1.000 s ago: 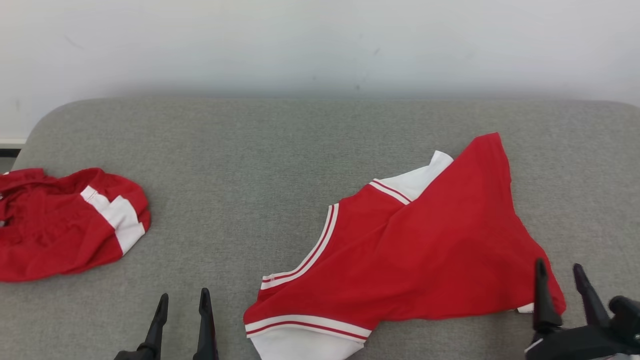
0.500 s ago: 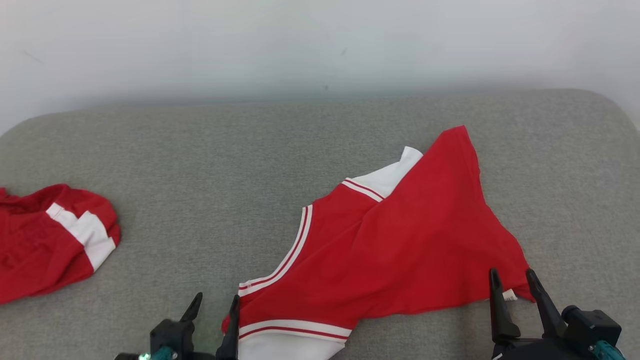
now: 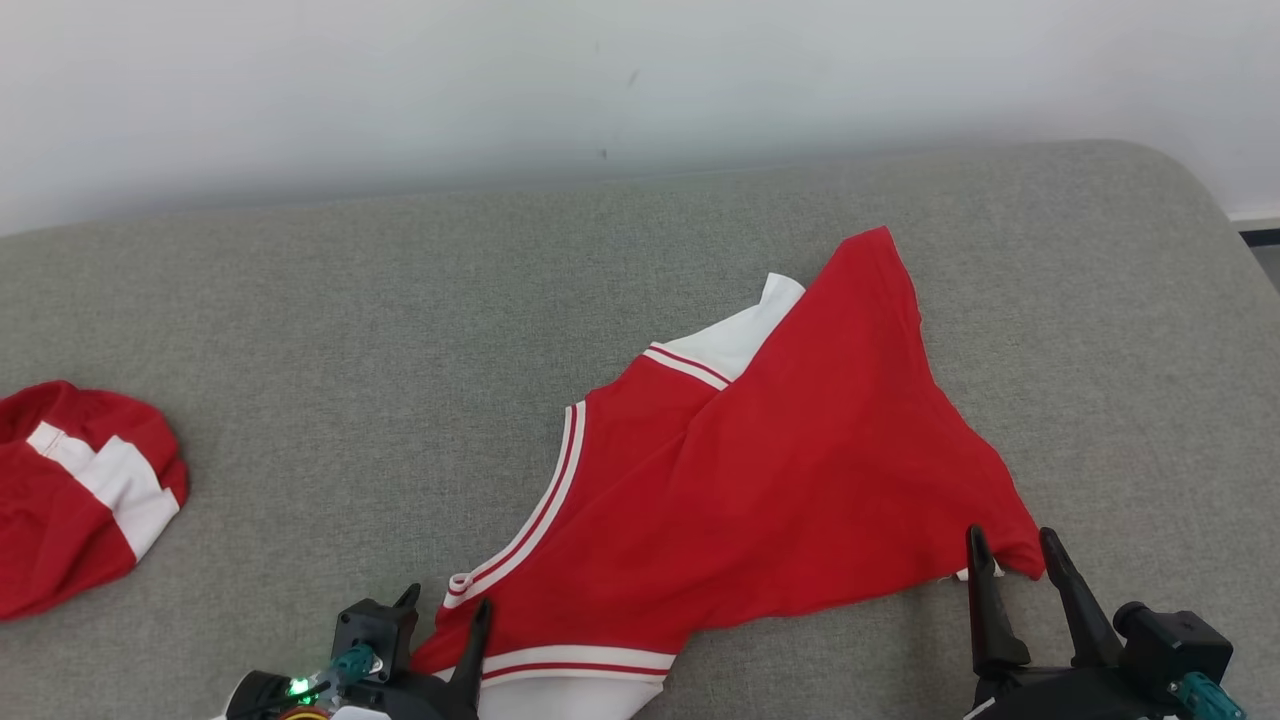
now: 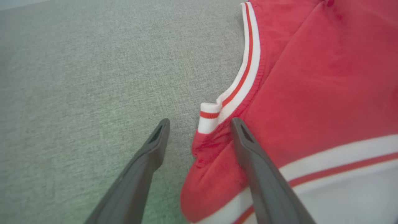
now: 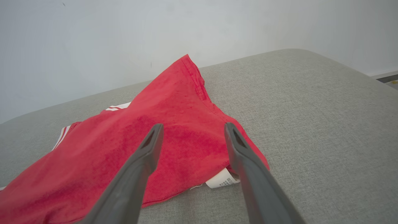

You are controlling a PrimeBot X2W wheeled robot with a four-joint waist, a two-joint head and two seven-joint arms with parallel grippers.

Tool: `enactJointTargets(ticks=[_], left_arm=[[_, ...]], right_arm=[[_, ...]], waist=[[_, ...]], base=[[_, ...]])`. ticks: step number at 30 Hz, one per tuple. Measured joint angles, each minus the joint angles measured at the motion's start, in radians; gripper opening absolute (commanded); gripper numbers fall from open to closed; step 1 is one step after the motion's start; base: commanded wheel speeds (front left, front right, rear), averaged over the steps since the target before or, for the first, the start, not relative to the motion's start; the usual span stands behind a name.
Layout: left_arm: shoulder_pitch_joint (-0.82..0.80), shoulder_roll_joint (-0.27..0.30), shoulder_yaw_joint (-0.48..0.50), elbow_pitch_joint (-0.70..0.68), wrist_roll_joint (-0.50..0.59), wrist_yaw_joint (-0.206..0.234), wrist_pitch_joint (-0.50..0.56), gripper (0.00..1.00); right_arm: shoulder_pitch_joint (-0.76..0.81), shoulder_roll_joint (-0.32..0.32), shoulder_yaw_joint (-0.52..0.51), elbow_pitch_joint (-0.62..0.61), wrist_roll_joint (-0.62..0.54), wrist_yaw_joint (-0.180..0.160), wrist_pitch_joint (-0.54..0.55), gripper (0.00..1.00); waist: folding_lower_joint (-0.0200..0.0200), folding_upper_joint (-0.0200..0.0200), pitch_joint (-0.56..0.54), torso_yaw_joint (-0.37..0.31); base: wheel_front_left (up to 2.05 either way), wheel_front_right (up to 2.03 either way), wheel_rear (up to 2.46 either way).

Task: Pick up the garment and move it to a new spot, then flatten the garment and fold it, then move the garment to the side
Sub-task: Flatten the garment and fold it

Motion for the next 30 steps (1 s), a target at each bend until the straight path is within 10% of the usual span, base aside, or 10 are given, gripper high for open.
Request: enactJointTargets(ticks=[2, 3, 30], left_arm=[[-0.005, 0.002, -0.006, 0.008, 0.0, 0.0, 0.01, 0.11], [-0.009, 0.004, -0.007, 0.011, 0.0, -0.001, 0.015, 0.0], [-0.397, 0.076, 0.024, 0.208, 0.053, 0.081, -0.116, 0.0]], right_arm=[[-0.001, 0.0, 0.0, 0.001, 0.002, 0.0, -0.004, 1.0], [-0.001, 0.0, 0.001, 0.002, 0.005, 0.0, -0.006, 1.0], [-0.066, 0.0, 0.04, -0.008, 0.014, 0.0, -0.017, 1.0]], waist=[[0.0, 0.0, 0.003, -0.003], [0.0, 0.0, 0.005, -0.004], [0.0001, 0.0001, 0.119, -0.053]], base=[[0.0, 0.0, 0.0], [0.0, 0.0, 0.0], [0.0, 0.0, 0.0]])
